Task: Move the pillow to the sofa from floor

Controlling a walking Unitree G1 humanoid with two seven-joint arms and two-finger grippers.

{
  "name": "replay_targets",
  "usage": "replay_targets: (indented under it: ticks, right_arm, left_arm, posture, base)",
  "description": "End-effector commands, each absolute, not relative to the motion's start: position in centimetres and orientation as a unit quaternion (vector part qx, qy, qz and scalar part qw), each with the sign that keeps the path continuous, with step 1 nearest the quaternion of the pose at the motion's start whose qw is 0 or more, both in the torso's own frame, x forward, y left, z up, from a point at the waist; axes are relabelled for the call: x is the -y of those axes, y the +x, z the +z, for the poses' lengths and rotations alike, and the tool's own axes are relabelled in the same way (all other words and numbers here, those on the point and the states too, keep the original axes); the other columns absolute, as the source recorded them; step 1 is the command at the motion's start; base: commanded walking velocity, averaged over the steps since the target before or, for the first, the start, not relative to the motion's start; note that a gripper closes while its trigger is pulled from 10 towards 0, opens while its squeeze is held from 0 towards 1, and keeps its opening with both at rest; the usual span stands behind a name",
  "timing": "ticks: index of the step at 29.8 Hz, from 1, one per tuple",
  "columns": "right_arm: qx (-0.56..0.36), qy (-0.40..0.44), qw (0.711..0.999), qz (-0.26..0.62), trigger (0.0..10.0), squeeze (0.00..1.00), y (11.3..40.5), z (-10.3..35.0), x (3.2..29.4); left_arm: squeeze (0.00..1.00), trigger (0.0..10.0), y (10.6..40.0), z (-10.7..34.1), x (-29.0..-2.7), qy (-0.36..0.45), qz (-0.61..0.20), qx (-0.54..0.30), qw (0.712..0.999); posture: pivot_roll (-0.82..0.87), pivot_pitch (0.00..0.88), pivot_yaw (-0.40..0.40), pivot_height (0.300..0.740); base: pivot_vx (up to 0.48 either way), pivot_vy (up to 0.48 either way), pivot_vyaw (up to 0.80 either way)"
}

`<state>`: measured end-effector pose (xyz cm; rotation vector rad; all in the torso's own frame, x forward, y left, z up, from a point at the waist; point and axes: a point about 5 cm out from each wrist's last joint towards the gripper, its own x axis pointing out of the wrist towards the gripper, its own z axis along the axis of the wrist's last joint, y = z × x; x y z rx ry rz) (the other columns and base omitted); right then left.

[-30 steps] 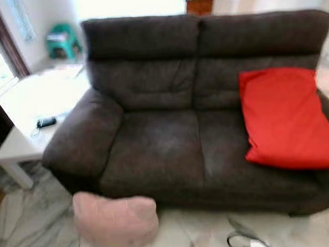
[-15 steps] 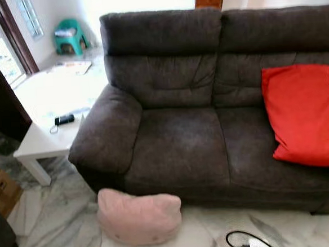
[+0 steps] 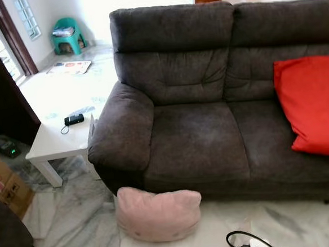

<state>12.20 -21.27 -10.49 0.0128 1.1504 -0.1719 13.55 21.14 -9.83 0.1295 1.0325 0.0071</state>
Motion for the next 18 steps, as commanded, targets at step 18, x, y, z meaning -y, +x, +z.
replay_targets:
  ticks: [18]
  right_arm:
    - [-0.534,0.011,0.843,-0.066,10.0,0.0,13.2,-10.3,20.3]
  left_arm:
    - [0.0,10.0,14.7,-9.2,-22.3,0.069,0.013,-0.483,0.873]
  posture:
    - [0.08,0.0,0.02,0.74]
  base:
    - [0.0,0.168,0.0]
